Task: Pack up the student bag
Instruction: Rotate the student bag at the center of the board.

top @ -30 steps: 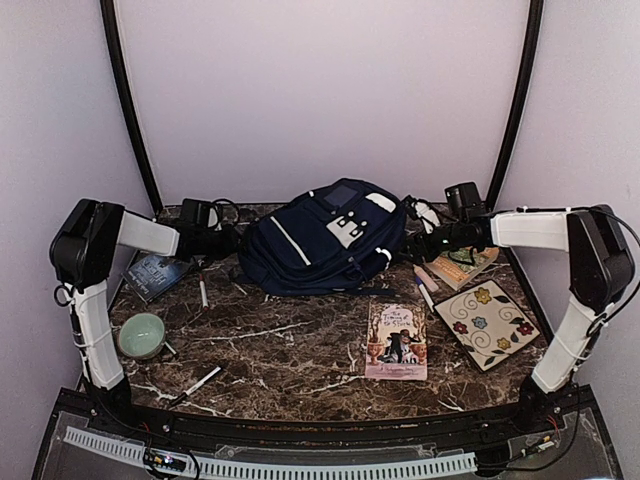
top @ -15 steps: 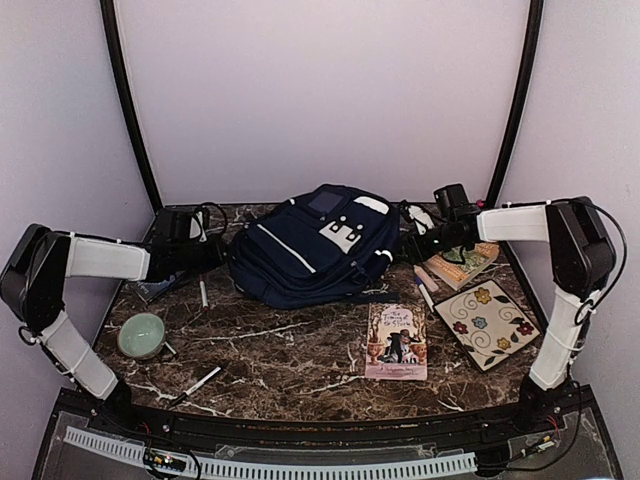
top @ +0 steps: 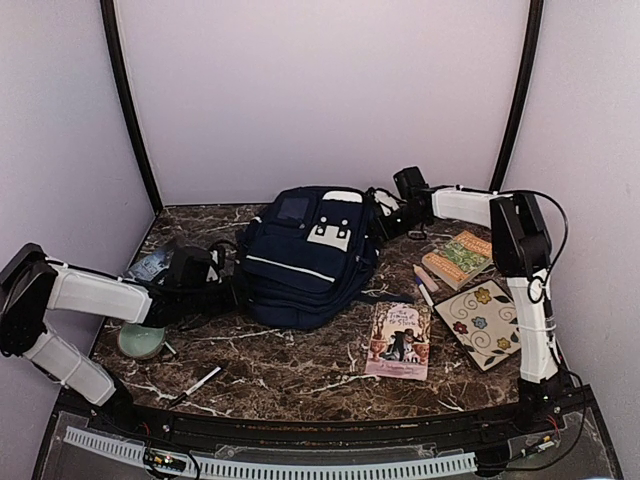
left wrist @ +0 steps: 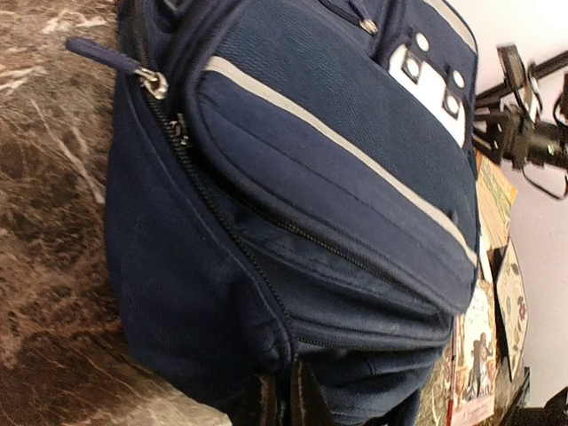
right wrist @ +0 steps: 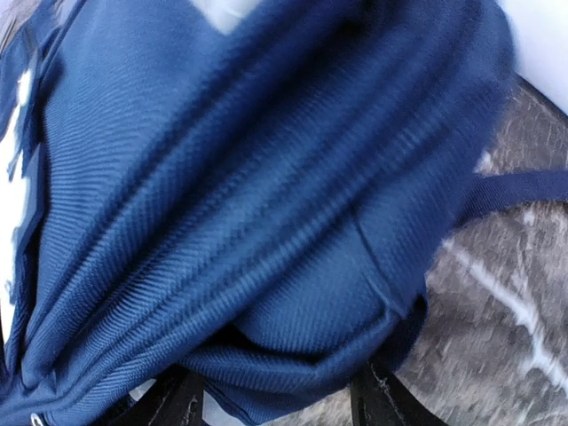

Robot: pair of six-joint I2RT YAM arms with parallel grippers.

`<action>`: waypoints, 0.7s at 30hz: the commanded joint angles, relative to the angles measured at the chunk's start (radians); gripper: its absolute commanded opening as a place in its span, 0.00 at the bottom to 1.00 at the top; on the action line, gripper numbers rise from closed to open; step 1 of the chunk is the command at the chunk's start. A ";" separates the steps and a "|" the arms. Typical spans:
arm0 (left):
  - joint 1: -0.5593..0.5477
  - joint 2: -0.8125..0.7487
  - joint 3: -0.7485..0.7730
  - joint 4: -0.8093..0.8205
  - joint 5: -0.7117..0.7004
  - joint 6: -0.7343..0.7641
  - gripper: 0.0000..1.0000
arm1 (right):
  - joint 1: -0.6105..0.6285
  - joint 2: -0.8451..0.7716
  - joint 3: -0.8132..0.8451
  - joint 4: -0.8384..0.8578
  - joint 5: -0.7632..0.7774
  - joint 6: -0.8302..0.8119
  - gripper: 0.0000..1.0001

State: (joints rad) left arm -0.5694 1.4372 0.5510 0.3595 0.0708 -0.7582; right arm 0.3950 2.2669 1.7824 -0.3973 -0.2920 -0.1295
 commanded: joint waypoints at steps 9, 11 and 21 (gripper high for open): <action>-0.217 -0.067 0.011 -0.201 0.076 0.083 0.26 | -0.005 0.036 0.208 -0.087 -0.041 0.017 0.58; -0.218 -0.095 0.032 -0.297 0.108 0.189 0.36 | -0.018 -0.050 0.131 -0.075 -0.064 0.006 0.60; -0.219 -0.145 0.253 -0.506 0.046 0.705 0.43 | -0.048 -0.493 -0.301 -0.016 -0.179 -0.030 0.64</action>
State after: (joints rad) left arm -0.7837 1.2854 0.7399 -0.0971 0.1390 -0.2970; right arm 0.3489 1.8977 1.5978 -0.4587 -0.3862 -0.1448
